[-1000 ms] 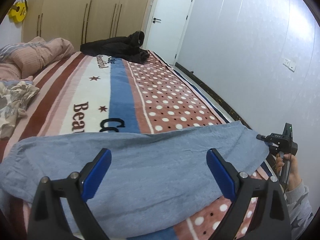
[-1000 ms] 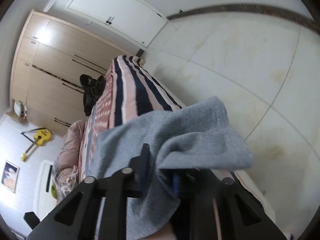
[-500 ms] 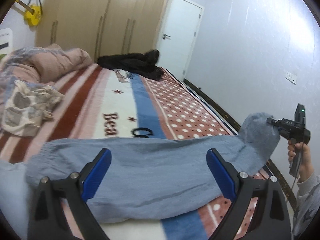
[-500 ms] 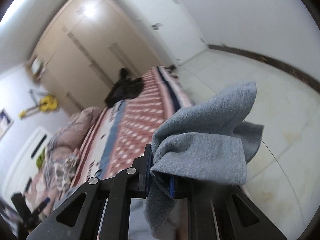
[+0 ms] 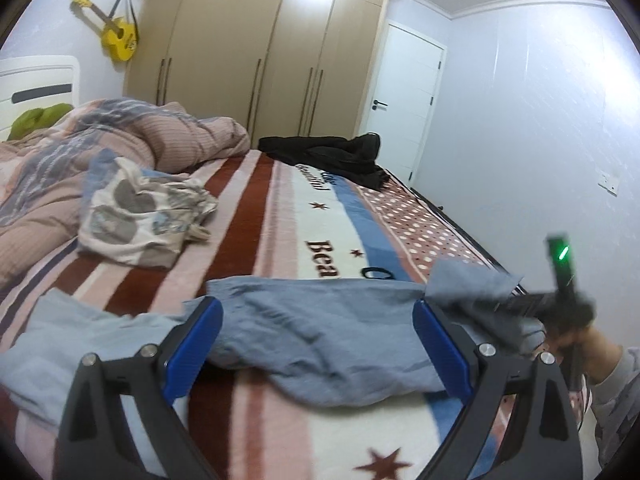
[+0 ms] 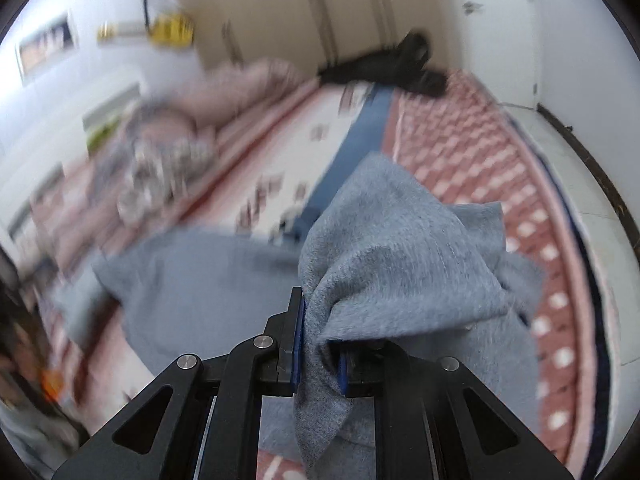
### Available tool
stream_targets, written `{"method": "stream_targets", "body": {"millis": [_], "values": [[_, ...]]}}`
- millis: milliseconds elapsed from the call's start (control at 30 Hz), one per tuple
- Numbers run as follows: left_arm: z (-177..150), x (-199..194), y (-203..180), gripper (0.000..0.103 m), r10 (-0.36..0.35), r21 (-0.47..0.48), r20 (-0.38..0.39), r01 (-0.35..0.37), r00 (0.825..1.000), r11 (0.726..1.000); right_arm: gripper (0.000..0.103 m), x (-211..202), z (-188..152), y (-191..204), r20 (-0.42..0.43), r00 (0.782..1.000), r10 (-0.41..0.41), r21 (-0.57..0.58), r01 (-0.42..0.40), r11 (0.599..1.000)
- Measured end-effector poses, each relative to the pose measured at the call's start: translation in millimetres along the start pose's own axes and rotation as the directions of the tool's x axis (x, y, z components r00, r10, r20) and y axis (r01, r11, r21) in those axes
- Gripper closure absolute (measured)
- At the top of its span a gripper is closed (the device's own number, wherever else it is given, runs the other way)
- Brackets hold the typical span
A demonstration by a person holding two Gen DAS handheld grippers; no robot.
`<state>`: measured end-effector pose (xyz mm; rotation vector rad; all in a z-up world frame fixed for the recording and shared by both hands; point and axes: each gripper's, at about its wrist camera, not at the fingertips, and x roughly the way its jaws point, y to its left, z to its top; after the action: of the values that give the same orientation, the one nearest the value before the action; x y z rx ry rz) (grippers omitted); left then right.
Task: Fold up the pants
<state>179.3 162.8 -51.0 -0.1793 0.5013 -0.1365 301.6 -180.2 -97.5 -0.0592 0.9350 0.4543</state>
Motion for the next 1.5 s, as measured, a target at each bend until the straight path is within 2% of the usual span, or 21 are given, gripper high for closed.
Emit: {"method": "stream_targets", "body": {"millis": [67,133,267,333,367,400,500,567,633,700,833,933,1033,1100,1200,1267,1300,1400,1467,1500], "values": [[-4,-5,13,0.009,0.014,-0.006,0.001,-0.014,1.000,1.000,0.095,21,-15,15,-0.036,0.999,-0.036,-0.095,0.032,0.995],[-7,-9,24,0.009,0.028,-0.014,0.002,-0.028,1.000,1.000,0.095,27,-27,28,-0.028,0.998,-0.062,-0.174,0.056,0.983],[-10,-11,36,0.009,0.042,-0.032,0.007,-0.042,0.999,0.999,0.095,22,-21,36,0.007,0.999,-0.050,-0.189,0.051,0.981],[-12,-11,39,0.009,0.038,-0.035,0.006,-0.038,0.999,0.999,0.084,25,-20,38,-0.019,0.999,-0.046,-0.190,0.042,0.981],[-12,-10,39,0.009,0.037,-0.033,0.005,-0.036,0.999,0.999,0.074,29,-21,39,-0.060,0.998,-0.024,-0.188,0.012,0.982],[-13,-10,37,0.009,0.037,-0.029,0.006,-0.037,0.999,0.999,0.056,32,-23,40,-0.085,0.996,-0.001,-0.184,-0.014,0.983],[-15,-11,36,0.009,0.036,-0.009,0.006,-0.036,0.999,0.999,0.054,15,-30,43,-0.064,0.997,0.041,-0.178,-0.052,0.983],[-16,-13,37,0.009,0.040,0.001,0.010,-0.040,0.999,0.999,0.054,-1,-32,40,-0.041,0.994,0.104,-0.140,-0.109,0.984],[-17,-15,38,0.009,0.035,0.004,0.011,-0.035,0.999,0.999,0.047,-16,-34,39,-0.016,0.987,0.162,-0.118,-0.163,0.980],[-18,-16,37,0.009,0.035,0.003,0.010,-0.035,0.999,0.999,0.042,-27,-34,37,0.014,0.991,0.137,-0.114,-0.134,0.984],[-20,-18,35,0.009,0.023,0.001,0.012,-0.023,1.000,1.000,0.040,-24,-27,35,0.033,0.995,0.090,-0.114,-0.086,0.990],[-21,-18,33,0.009,0.018,0.012,0.011,-0.018,1.000,1.000,0.037,-5,-23,43,0.003,0.994,0.106,-0.125,-0.105,0.987],[-22,-18,34,0.008,0.023,0.024,0.008,-0.023,1.000,0.999,0.037,19,-22,57,-0.024,0.996,0.087,-0.162,-0.090,0.983],[-24,-15,37,0.007,0.035,0.016,-0.003,-0.035,0.999,0.999,0.037,31,-21,63,-0.024,0.994,0.110,-0.165,-0.113,0.980],[-29,-3,46,0.005,0.036,-0.048,-0.055,-0.038,0.998,0.998,0.037,46,-25,73,-0.072,0.982,0.176,-0.163,-0.185,0.969],[-35,9,54,0.005,-0.010,-0.120,-0.093,-0.001,0.996,0.993,0.037,51,-30,80,-0.104,0.972,0.211,-0.163,-0.226,0.961],[-38,16,56,0.005,-0.040,-0.158,-0.104,0.023,0.994,0.987,0.036,51,-33,83,-0.102,0.973,0.205,-0.172,-0.221,0.960],[-45,42,59,0.005,-0.138,-0.275,-0.140,0.095,0.980,0.957,0.036,46,-34,83,-0.078,0.971,0.225,-0.164,-0.235,0.958],[-50,69,55,0.005,-0.164,-0.355,-0.204,0.083,0.965,0.931,0.036,39,-34,75,-0.052,0.962,0.270,-0.107,-0.274,0.956],[-51,77,53,0.005,-0.162,-0.369,-0.224,0.071,0.961,0.927,0.036,36,-34,72,-0.041,0.958,0.283,-0.087,-0.285,0.954]]}}
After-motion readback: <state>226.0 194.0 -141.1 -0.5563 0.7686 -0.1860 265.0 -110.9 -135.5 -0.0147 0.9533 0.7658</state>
